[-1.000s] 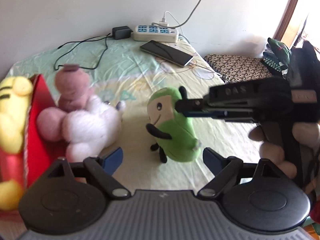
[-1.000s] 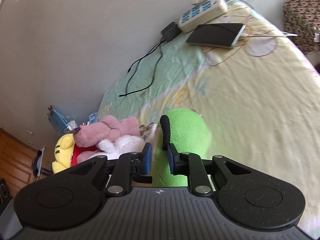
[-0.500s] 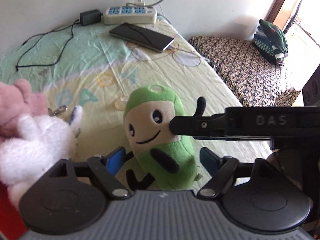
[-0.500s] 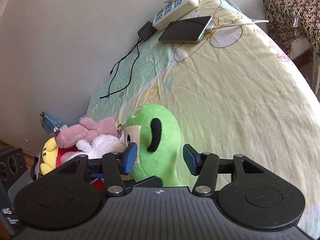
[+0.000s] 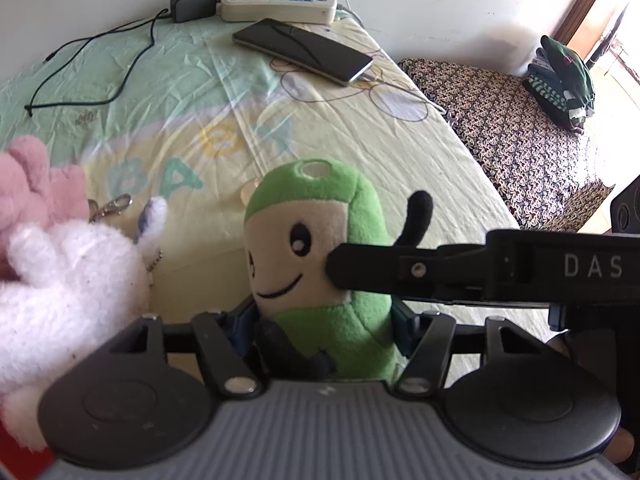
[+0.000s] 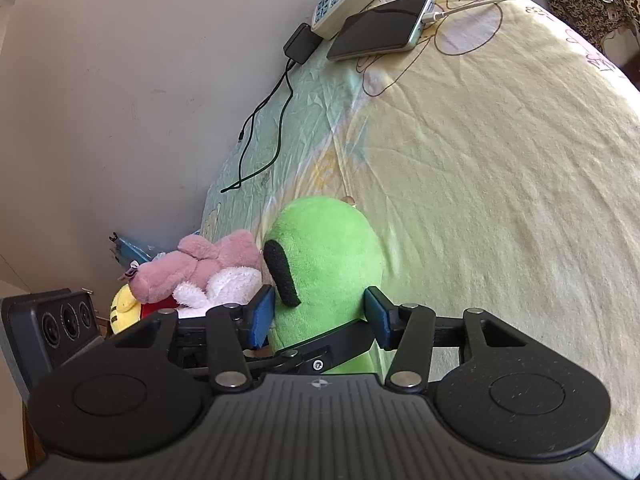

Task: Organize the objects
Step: 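Close the right gripper on the green plush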

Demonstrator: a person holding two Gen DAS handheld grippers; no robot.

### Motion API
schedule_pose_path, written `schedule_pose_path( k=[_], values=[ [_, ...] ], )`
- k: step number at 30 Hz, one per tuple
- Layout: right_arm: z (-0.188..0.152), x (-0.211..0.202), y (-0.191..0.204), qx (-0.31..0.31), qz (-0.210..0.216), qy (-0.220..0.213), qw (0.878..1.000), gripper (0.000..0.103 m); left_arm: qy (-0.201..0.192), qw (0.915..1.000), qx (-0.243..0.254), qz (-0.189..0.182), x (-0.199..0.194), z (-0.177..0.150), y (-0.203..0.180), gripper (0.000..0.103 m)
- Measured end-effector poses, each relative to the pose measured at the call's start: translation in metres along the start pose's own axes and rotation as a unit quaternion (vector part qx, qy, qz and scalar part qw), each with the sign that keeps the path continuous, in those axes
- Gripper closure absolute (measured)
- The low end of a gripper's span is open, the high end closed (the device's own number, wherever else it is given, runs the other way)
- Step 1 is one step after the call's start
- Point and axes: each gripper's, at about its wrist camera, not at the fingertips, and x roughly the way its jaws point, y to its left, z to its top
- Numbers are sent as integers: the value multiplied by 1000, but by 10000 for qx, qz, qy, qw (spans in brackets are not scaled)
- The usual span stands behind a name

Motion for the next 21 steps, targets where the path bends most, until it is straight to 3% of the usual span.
schedule_pose_path(
  k=[9, 21],
  values=[
    [-11, -12, 6, -139, -70, -37, 9999, 54, 97, 9999, 105, 75, -8, -7, -9, 40],
    [-39, -30, 24, -175, 102, -112, 9997, 54, 26, 9994, 264, 217, -46, -29, -20, 40]
  ],
)
